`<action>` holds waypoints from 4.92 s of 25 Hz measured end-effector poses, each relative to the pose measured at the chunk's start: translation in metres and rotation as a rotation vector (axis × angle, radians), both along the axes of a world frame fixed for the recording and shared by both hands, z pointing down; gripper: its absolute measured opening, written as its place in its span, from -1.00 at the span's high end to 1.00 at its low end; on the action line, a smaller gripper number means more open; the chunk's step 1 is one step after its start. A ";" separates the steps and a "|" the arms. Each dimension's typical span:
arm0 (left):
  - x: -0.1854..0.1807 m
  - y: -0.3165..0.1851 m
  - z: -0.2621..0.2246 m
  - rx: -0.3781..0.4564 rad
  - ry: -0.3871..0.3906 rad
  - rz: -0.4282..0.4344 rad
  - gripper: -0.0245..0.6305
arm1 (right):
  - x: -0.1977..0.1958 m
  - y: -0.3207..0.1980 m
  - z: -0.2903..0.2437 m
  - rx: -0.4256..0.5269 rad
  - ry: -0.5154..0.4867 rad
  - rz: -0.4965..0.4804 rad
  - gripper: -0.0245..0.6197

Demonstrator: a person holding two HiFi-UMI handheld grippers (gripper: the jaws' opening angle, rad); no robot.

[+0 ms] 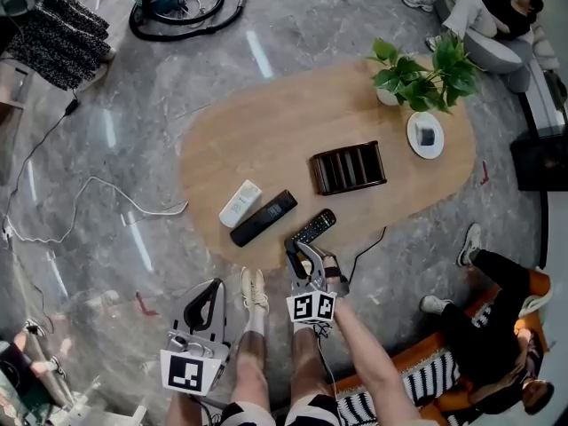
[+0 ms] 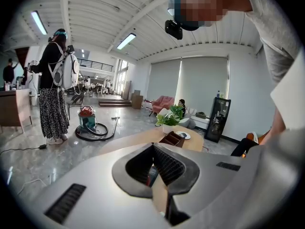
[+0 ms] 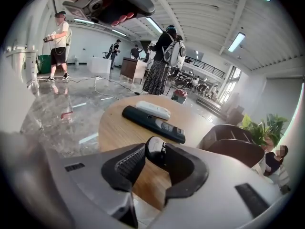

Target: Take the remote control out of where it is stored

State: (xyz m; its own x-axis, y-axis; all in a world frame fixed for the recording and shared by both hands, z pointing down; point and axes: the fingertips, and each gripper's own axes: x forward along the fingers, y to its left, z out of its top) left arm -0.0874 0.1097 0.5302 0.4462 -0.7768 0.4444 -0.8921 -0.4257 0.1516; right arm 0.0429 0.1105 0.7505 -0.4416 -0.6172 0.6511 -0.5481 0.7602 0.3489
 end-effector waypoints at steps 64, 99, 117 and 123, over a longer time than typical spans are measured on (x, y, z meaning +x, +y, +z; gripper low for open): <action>0.021 -0.058 -0.191 0.131 -0.016 0.054 0.91 | 0.050 -0.088 -0.325 0.087 -0.490 0.381 0.90; 0.035 -0.027 -0.382 0.408 0.010 0.060 0.91 | 0.091 -0.046 -0.564 0.316 -0.635 0.374 0.90; 0.043 -0.026 -0.409 0.466 0.004 0.069 0.91 | 0.099 -0.035 -0.588 0.363 -0.647 0.370 0.90; 0.039 -0.022 -0.406 0.461 0.008 0.072 0.91 | 0.096 -0.031 -0.584 0.360 -0.644 0.373 0.90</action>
State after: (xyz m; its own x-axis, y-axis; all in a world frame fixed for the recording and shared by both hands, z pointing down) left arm -0.0480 0.0875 0.1245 0.5082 -0.8594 0.0569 -0.8573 -0.5111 -0.0613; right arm 0.1389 0.0795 0.1663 -0.3851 -0.9198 0.0749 -0.9183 0.3900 0.0679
